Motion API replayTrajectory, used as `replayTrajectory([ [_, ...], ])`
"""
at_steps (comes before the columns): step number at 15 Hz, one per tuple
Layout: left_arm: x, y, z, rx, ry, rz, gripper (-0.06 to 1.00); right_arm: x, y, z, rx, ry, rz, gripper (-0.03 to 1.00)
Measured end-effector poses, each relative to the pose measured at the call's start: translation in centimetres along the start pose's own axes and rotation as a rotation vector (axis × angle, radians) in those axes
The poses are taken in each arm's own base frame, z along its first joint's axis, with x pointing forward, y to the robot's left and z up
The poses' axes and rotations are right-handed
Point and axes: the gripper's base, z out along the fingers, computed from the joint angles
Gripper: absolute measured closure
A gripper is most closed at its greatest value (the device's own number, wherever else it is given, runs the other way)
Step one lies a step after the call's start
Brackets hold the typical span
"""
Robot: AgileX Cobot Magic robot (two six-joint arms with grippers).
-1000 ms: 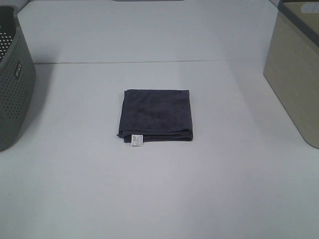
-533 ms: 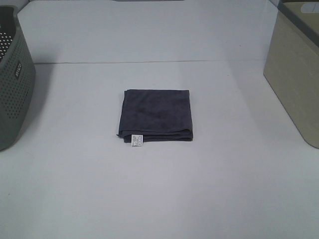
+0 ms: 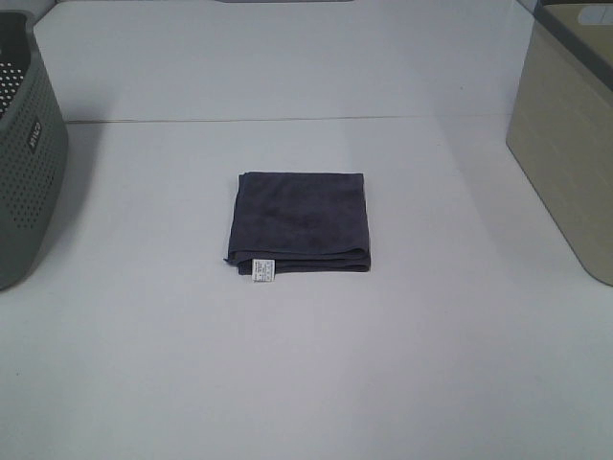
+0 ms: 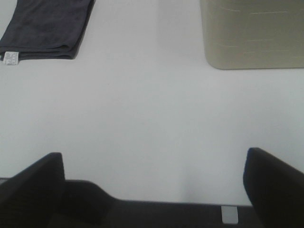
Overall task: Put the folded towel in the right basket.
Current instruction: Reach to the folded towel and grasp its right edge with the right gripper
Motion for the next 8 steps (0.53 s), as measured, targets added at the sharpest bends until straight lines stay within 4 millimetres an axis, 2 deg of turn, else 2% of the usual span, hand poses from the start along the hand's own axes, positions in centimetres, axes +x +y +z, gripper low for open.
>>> replayTrajectory([
  [2, 0.0, 0.0, 0.0, 0.0, 0.0, 0.0, -0.04, -4.9, 0.4, -0.1, -0.038, 0.097, 0.013, -0.01],
  [3, 0.0, 0.0, 0.0, 0.0, 0.0, 0.0, -0.04, -6.2, 0.4, 0.0, -0.048, 0.118, 0.017, -0.01],
  [6, 0.0, 0.0, 0.0, 0.0, 0.0, 0.0, -0.04, -12.7, 0.7, 1.9, -0.084, 0.195, 0.033, -0.01],
  [8, 0.0, 0.0, 0.0, 0.0, 0.0, 0.0, -0.04, -15.2, 0.9, 3.4, -0.113, 0.227, 0.051, -0.01],
])
